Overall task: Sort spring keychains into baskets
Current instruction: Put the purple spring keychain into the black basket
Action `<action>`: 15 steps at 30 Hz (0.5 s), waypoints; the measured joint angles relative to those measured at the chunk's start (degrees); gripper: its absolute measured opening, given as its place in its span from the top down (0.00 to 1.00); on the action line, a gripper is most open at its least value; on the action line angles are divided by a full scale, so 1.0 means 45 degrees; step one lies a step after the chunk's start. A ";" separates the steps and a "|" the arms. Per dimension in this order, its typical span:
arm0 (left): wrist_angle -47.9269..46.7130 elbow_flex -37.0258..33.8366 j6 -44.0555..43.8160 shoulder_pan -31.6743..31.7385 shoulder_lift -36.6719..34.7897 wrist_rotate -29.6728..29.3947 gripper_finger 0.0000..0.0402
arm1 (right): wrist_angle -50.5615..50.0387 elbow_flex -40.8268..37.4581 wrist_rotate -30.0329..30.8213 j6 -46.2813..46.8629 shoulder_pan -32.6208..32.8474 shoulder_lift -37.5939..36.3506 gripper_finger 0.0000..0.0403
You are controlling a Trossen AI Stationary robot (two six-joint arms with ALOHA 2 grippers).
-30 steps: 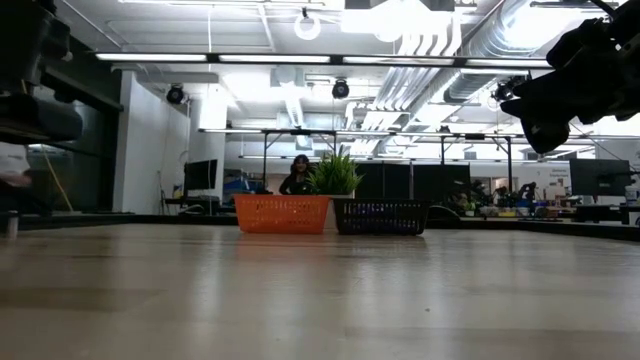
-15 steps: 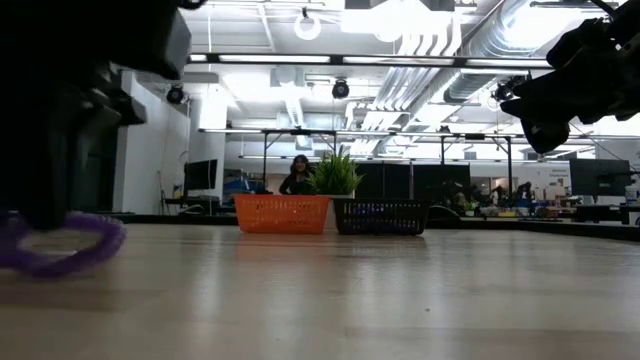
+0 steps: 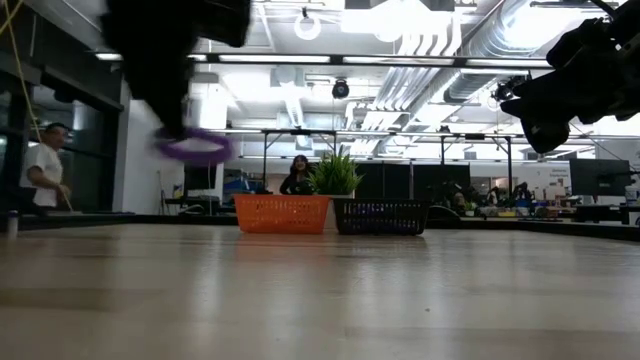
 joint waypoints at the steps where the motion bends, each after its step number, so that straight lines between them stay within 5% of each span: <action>1: 0.0000 0.0000 -0.0014 0.0352 -0.0148 -0.0014 1.00 | 0.0000 0.0000 0.0004 0.0000 -0.0005 0.0000 0.69; 7: 0.0321 0.0010 0.0294 0.2861 -0.0463 0.0533 1.00 | 0.0000 -0.0005 0.0004 0.0000 0.0000 0.0000 0.69; 15: 0.3397 0.0019 0.0590 0.5992 -0.0459 0.1395 0.98 | 0.0000 0.0000 0.0004 0.0000 -0.0002 0.0000 0.69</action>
